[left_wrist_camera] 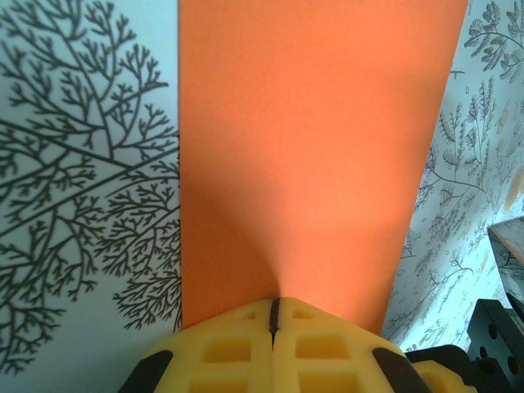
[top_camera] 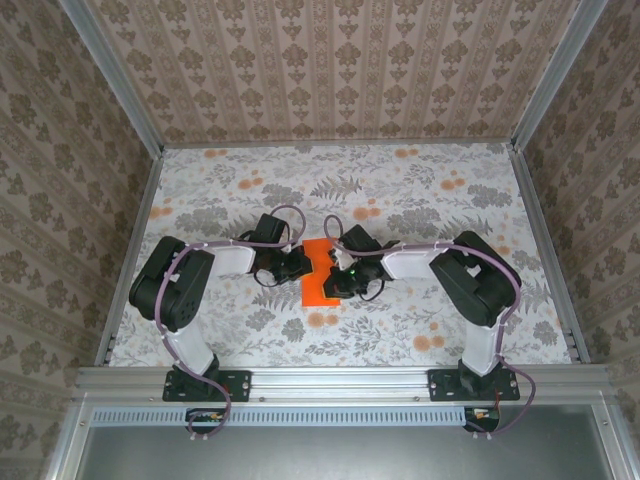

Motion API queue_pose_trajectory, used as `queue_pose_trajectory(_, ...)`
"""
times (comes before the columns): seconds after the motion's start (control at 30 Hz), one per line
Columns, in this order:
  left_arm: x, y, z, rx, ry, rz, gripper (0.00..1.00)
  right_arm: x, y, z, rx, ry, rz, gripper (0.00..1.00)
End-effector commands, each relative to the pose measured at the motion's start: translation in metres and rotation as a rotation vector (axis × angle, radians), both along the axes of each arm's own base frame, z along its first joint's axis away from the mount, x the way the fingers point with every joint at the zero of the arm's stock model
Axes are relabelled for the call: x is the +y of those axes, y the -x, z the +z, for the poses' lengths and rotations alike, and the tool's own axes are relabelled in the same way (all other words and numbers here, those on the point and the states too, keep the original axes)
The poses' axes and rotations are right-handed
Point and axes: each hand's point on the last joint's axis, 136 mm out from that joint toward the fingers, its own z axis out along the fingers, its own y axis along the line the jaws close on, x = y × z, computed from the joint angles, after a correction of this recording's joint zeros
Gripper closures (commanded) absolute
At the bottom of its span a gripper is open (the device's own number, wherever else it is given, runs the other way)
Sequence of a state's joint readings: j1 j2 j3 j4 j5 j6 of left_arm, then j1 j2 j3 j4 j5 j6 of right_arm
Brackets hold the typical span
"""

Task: Fold a paper plane with a square sheet of paper (pick it up from the middle)
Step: Fold the square sheet of paper in half at the center of the table.

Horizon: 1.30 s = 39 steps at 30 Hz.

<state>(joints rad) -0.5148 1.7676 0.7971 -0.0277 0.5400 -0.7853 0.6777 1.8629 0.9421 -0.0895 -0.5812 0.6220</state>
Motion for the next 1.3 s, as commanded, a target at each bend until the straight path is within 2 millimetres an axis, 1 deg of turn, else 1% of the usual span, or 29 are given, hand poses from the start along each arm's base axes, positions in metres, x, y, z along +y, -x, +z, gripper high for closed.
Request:
queue_pose_trajectory(0.0,0.069,0.066,-0.083,0.266,-0.351,0.047,1.00,-0.025,0.026,-0.017,0.019,0.049,0.044,1.00)
queue_pose_trajectory(0.13,0.070,0.066,-0.083,0.266,-0.351,0.047,1.00,-0.034,0.036,-0.014,0.005,0.003,0.047,1.00)
queue_pose_trajectory(0.2,0.069,0.066,-0.082,0.265,-0.349,0.046,1.00,-0.033,0.035,-0.003,-0.021,-0.026,0.041,1.00)
queue_pose_trajectory(0.27,0.068,0.065,-0.082,0.262,-0.346,0.045,1.00,-0.028,0.027,0.013,-0.059,-0.064,0.023,1.00)
queue_pose_trajectory(0.37,0.067,0.064,-0.080,0.260,-0.339,0.043,1.00,-0.017,0.010,0.041,-0.123,-0.113,-0.001,1.00)
queue_pose_trajectory(0.43,0.066,0.063,-0.079,0.258,-0.335,0.043,1.00,-0.012,-0.001,0.051,-0.155,-0.130,-0.023,1.00)
queue_pose_trajectory(0.47,0.066,0.063,-0.079,0.257,-0.334,0.042,1.00,-0.009,-0.007,0.052,-0.166,-0.127,-0.035,1.00)
queue_pose_trajectory(0.53,0.066,0.064,-0.078,0.255,-0.334,0.041,1.00,-0.008,-0.020,0.048,-0.166,-0.103,-0.065,1.00)
queue_pose_trajectory(0.63,0.065,0.064,-0.078,0.254,-0.332,0.040,1.00,-0.003,-0.031,0.036,-0.129,-0.084,-0.087,1.00)
queue_pose_trajectory(0.8,0.065,0.065,-0.077,0.253,-0.331,0.039,1.00,0.002,-0.035,0.020,-0.095,-0.079,-0.091,1.00)
queue_pose_trajectory(0.93,0.064,0.064,-0.077,0.253,-0.333,0.042,1.00,0.000,-0.027,0.009,-0.065,-0.067,-0.067,1.00)
queue_pose_trajectory(1.03,0.066,0.066,-0.079,0.261,-0.340,0.047,1.00,-0.006,-0.017,0.000,-0.041,-0.042,-0.043,1.00)
queue_pose_trajectory(1.13,0.068,0.068,-0.081,0.269,-0.348,0.060,1.00,-0.017,-0.001,-0.010,-0.012,-0.017,-0.015,1.00)
queue_pose_trajectory(1.27,0.070,0.070,-0.084,0.277,-0.353,0.064,1.00,-0.038,0.021,-0.021,0.023,0.012,0.017,1.00)
